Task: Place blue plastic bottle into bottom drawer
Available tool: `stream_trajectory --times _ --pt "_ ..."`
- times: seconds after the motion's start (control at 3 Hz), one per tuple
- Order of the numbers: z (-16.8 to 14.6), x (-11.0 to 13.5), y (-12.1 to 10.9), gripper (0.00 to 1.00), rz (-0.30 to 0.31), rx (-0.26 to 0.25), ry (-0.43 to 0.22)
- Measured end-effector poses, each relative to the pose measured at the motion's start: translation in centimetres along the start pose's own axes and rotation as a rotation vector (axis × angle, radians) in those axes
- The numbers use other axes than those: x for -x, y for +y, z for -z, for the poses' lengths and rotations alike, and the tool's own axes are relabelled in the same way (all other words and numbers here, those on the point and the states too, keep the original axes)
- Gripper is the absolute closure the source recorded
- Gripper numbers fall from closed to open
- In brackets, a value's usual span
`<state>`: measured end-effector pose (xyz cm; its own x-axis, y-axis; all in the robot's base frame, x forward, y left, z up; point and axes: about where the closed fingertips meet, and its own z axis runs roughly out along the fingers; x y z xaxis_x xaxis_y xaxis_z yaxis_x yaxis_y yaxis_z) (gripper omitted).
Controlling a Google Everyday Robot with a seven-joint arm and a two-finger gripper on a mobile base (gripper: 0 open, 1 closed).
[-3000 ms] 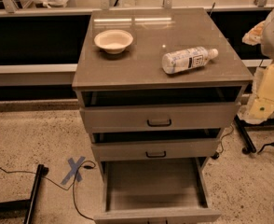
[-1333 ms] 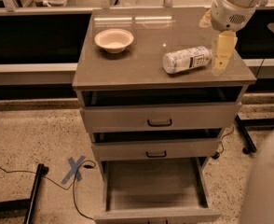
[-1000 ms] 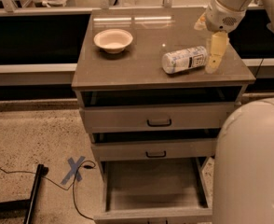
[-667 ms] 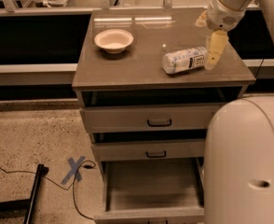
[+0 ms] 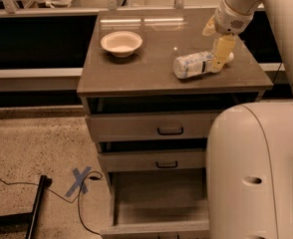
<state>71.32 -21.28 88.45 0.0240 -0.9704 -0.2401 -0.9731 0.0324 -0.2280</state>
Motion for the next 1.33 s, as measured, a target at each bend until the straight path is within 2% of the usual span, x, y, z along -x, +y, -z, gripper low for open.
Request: stream_trajectory --times 0.67,1.0,1.33 --pt "-3.9 -0.3 0.0 0.18 0.014 0.064 0.034" --pt "-4.7 -0.3 0.0 0.37 0.02 0.078 0.038" --pt "-4.6 0.0 0.3 0.6 0.023 0.082 0.007"
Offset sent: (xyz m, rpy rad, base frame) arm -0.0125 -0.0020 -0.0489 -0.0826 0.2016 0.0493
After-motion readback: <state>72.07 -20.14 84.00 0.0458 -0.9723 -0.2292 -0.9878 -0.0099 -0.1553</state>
